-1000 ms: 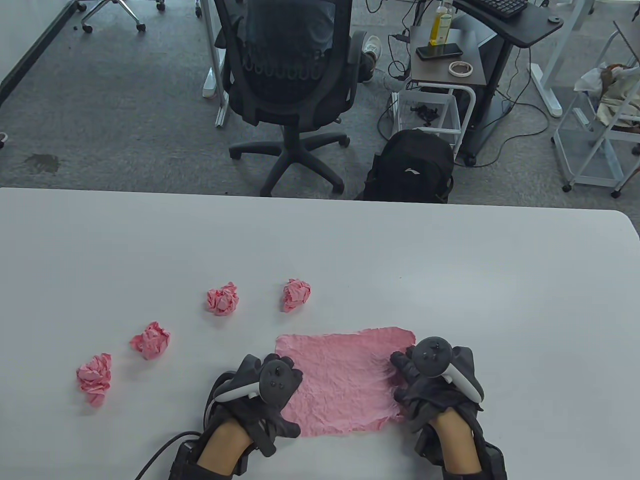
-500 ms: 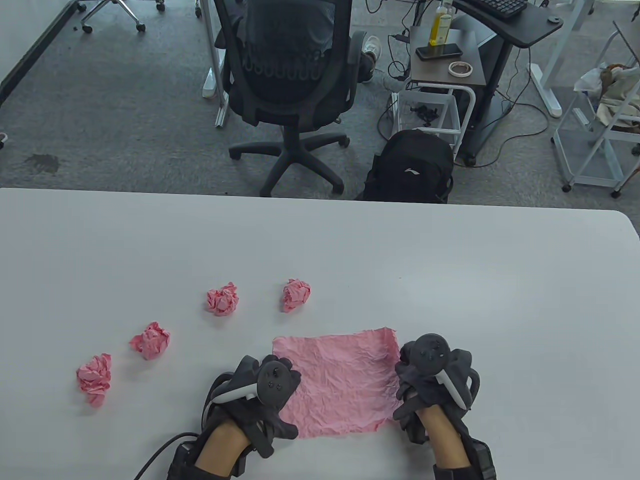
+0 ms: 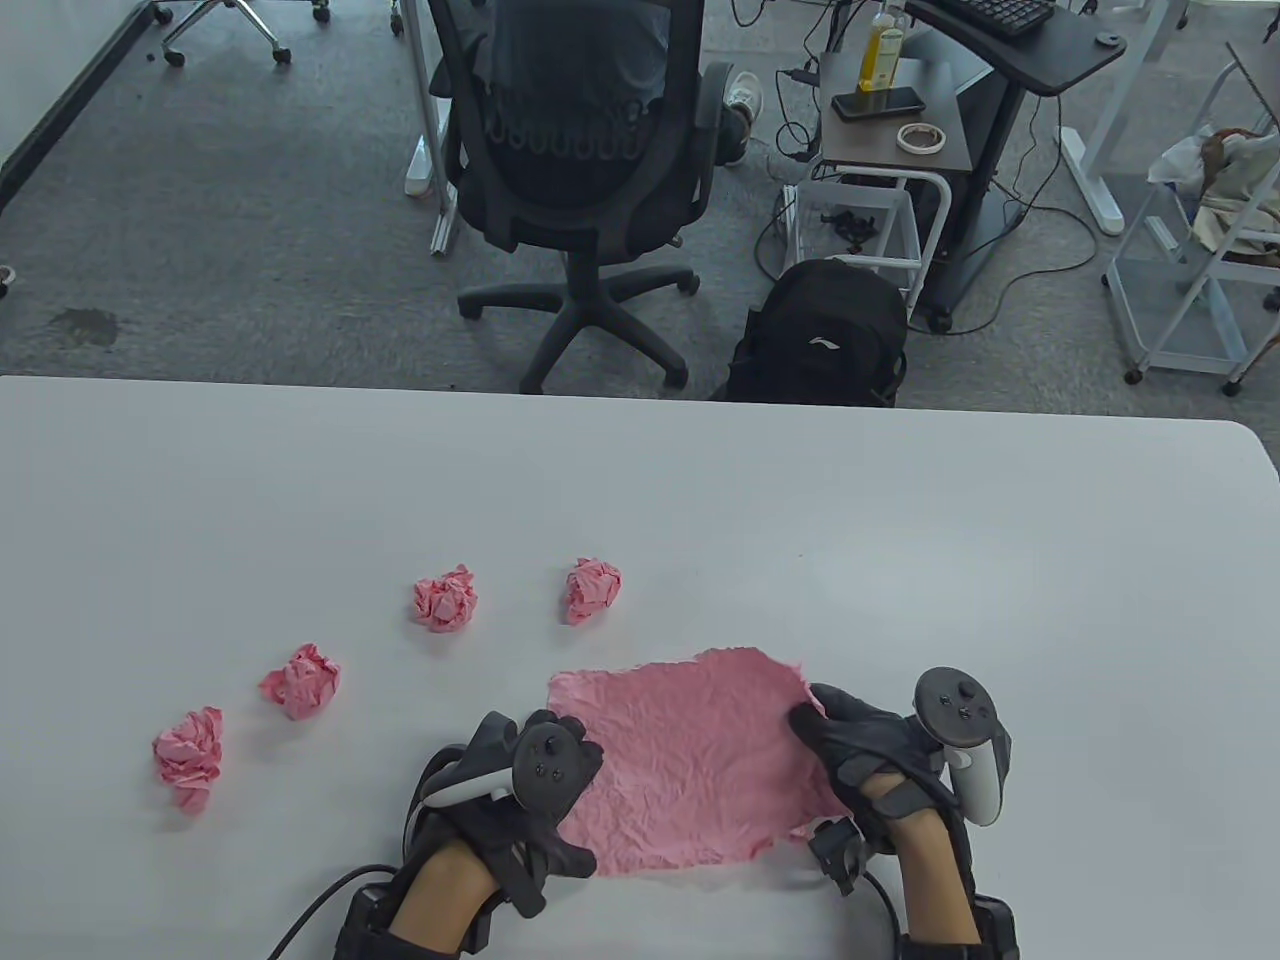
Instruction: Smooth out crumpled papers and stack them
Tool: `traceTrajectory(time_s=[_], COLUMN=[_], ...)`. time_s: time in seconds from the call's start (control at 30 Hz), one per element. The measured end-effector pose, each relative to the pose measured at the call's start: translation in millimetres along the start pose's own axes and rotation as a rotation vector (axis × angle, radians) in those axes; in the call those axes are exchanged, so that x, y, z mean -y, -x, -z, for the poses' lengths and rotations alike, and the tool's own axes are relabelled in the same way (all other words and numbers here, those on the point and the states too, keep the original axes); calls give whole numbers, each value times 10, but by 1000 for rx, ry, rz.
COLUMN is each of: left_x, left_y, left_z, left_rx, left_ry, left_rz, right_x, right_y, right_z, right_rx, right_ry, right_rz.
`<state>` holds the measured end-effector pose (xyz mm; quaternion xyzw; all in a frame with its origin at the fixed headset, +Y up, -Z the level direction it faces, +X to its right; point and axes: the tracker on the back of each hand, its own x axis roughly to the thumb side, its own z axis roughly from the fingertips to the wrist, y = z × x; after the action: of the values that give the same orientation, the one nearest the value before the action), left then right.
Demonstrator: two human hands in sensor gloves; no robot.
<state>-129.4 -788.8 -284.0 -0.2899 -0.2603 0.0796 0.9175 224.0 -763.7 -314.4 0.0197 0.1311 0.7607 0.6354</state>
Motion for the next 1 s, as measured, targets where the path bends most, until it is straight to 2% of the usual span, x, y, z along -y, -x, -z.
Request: traceTrajectory(time_s=[0.07, 0.13, 0.2, 0.3, 0.4, 0.5, 0.67, 0.8, 1.0], left_x=[-54, -138, -216, -287, -307, -290, -280, -279, -298], left_y=[27, 67, 103, 153, 176, 179, 186, 211, 232], left_z=[-53, -124, -200, -299, -313, -298, -272, -269, -313], left_rx=[-1, -5, -15, -41, -43, -46, -50, -56, -69], left_ry=[-60, -177, -271, -384, -397, -386, -371, -360, -382], left_rz=[-29, -69, -82, -76, -102, -104, -109, -119, -122], right_x=[78, 189, 315, 482, 571, 587, 596, 606, 646], right_y=[4, -10, -28, 1, 111, 271, 423, 356, 87], right_z=[-25, -53, -97, -145, -132, -122, -114, -131, -340], right_rx=[18, 37, 81, 138, 146, 74, 11, -7, -34], right_ry=[4, 39, 130, 357, 527, 664, 773, 684, 704], right_rz=[83, 147, 204, 341, 471, 484, 538, 433, -4])
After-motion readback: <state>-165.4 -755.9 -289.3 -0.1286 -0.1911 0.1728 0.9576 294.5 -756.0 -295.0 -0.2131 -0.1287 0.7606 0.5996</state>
